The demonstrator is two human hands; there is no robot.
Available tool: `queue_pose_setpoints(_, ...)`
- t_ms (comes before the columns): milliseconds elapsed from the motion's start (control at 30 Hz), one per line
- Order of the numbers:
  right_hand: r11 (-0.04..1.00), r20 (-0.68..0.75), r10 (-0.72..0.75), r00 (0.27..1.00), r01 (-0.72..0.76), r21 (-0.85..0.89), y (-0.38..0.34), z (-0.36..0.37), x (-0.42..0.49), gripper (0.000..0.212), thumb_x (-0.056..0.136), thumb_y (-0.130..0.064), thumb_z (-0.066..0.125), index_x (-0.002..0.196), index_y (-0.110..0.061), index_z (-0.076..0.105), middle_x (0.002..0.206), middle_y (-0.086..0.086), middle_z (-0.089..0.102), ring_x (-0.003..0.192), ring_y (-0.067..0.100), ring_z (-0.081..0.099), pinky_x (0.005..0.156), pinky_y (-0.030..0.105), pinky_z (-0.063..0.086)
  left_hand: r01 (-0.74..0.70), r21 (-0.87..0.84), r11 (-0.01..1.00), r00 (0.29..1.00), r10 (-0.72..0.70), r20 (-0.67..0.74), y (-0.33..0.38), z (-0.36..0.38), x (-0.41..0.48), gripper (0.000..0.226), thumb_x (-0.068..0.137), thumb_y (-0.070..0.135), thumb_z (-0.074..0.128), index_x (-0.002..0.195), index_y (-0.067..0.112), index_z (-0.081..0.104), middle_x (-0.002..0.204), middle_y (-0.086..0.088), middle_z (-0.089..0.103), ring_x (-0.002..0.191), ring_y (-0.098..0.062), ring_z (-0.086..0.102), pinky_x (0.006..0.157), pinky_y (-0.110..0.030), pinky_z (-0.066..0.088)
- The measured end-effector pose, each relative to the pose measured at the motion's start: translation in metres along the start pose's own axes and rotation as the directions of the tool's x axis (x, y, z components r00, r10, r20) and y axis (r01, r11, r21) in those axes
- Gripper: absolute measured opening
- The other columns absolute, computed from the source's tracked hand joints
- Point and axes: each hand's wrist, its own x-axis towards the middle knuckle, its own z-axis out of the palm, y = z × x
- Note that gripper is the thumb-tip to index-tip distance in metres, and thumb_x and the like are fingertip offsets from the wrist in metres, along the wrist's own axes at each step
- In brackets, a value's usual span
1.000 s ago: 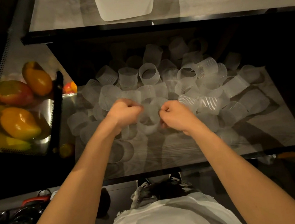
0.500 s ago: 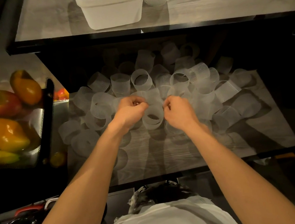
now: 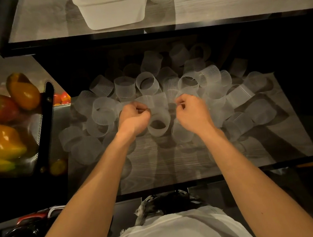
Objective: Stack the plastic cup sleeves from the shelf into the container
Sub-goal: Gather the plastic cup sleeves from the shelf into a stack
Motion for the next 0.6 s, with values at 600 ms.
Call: queue_pose_setpoints(600,0.983,0.126,0.181,0.975,-0.18,-0.017,0.055,-0.029,-0.034,0.034,0.099,-0.02,0.048,0.132,-0.021,0.054,0.063,-0.001,0.069,0.065,0.013,0.071,0.076,0.032,0.055,-0.368,0.488,0.792,0.912,0.206,0.355,0.033,0.063,-0.035,0.065,0.077,0.05,0.066,0.133,0.018,0.061,0.129,-0.006,0.065,0.119,-0.027,0.063,0.095,-0.044,0.055)
